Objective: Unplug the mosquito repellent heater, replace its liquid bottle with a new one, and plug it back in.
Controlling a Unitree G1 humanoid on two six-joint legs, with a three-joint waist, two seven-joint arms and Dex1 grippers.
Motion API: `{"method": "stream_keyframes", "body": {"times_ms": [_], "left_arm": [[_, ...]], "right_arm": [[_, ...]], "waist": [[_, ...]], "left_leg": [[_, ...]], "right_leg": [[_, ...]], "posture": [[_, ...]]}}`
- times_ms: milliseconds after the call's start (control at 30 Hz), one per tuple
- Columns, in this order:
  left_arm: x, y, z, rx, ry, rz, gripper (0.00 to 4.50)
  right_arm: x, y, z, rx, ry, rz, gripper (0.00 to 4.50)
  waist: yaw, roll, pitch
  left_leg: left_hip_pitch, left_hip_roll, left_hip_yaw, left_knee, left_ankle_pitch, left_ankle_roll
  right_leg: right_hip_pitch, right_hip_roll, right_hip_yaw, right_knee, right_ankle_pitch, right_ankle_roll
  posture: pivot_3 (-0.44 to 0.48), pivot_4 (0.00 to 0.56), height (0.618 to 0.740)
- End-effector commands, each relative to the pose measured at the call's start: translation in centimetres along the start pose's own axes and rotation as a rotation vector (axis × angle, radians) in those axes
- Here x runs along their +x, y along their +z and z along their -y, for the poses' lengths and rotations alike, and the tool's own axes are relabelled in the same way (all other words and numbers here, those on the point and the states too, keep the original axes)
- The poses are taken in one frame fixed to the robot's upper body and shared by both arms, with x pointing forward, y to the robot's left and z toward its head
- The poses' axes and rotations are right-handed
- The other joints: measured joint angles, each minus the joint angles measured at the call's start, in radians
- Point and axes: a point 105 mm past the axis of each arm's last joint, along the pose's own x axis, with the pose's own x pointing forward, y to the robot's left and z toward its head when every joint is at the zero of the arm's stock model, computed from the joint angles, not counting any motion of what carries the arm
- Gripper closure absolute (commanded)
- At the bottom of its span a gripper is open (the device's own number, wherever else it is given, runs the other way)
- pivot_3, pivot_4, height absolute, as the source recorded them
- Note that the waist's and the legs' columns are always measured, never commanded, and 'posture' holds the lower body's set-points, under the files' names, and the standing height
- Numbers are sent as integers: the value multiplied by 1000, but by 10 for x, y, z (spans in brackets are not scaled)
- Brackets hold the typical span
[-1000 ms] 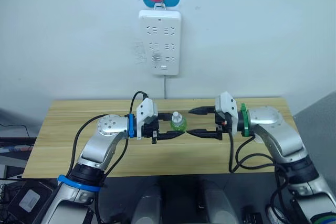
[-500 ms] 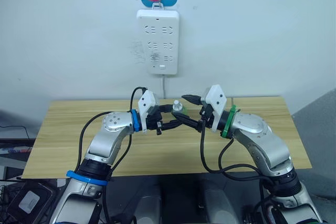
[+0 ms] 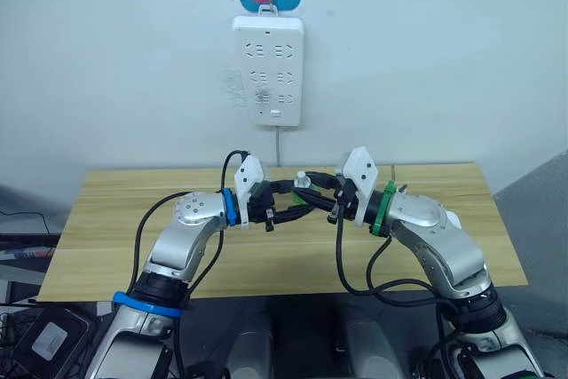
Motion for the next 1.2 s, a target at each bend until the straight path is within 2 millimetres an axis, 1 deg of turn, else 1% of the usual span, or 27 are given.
{"method": "stream_keyframes", "body": {"times_ms": [33,100,200,233,300,367,400,433,500,567,633,700,733,867,967,1033,1133,1200], "left_arm": [[0,9,12,28,-49,28,2290],[0,9,19,30,-87,28,2290],[-2,11,35,59,-185,25,2290],[-3,11,42,74,-226,19,2290],[-7,10,56,119,-320,-5,2290],[-9,10,64,136,-380,-17,2290],[-9,10,66,137,-391,-19,2290],[-10,10,66,138,-397,-20,2290],[-11,10,62,137,-382,-22,2290],[-11,10,56,131,-351,-22,2290],[-11,9,52,124,-323,-21,2290],[-13,8,50,114,-301,-21,2290],[-15,8,47,111,-286,-23,2290],[-20,7,36,98,-229,-30,2290],[-22,7,25,97,-168,-27,2290],[-22,9,18,89,-126,-17,2290],[-22,8,5,94,-73,-16,2290],[-22,9,-3,97,-56,-19,2290]], "right_arm": [[-2,16,-17,-39,109,70,3431],[-7,19,-28,-80,247,75,3431],[-17,23,-43,-127,535,87,3431],[-19,25,-44,-132,611,85,3431],[-16,30,-42,-163,721,90,3431],[-7,36,-34,-184,770,96,3431],[-3,39,-30,-186,772,99,3431],[-1,41,-27,-188,778,101,3431],[-4,40,-25,-177,802,84,3431],[-10,36,-24,-159,817,56,2707],[-18,29,-22,-153,806,30,2151],[-26,23,-20,-149,775,5,1364],[-31,21,-18,-146,753,-10,1045],[-46,11,-7,-131,638,-55,1045],[-47,6,4,-123,462,-63,1045],[-42,7,10,-135,333,-43,1045],[-25,19,6,-89,170,54,1045],[-15,18,-1,-96,129,65,1045]], "waist": [[0,0,0],[0,0,0],[1,0,0],[1,0,0],[-1,0,0],[-1,0,-1],[-1,1,-1],[-1,1,-1],[4,1,-1],[13,0,-1],[20,1,-1],[27,0,-2],[29,0,-2],[28,0,-3],[24,1,-4],[23,1,-5],[19,1,-5],[17,1,-5]], "left_leg": [[0,0,0,0,0,0],[0,0,0,0,0,0],[0,0,1,0,0,0],[0,0,1,0,0,0],[1,1,1,1,0,0],[2,2,1,0,0,0],[3,2,2,0,0,0],[2,2,1,-1,0,0],[2,2,1,0,0,0],[1,1,0,0,0,0],[0,0,0,0,0,0],[-1,0,0,1,0,0],[-1,0,0,1,0,0],[-1,0,1,1,0,0],[0,1,1,1,0,0],[0,1,1,1,0,0],[0,2,2,1,0,0],[0,1,2,1,0,0]], "right_leg": [[0,0,0,0,0,0],[0,0,0,0,0,0],[1,0,0,0,0,0],[1,0,0,-1,0,0],[2,0,0,-1,0,0],[2,0,-2,0,0,-1],[2,0,-2,0,0,-1],[1,0,-2,0,0,-1],[1,0,-2,0,1,-1],[1,-1,-3,-1,1,-1],[0,-1,-2,-2,1,0],[0,-2,-2,-2,1,0],[0,-2,-2,-2,2,0],[0,-2,-2,-1,2,0],[0,-1,-2,-1,2,0],[-1,-1,-2,0,2,0],[-1,-1,-2,0,2,0],[-1,-1,-2,0,2,0]], "posture": [[-71,231,740],[-71,229,740],[-63,225,740],[-56,221,740],[-42,217,740],[-28,217,740],[-24,218,740],[-24,218,740],[-20,213,740],[-20,213,740],[-27,213,740],[-32,212,740],[-38,213,740],[-48,215,740],[-57,218,740],[-64,219,740],[-68,222,740],[-72,223,740]]}}
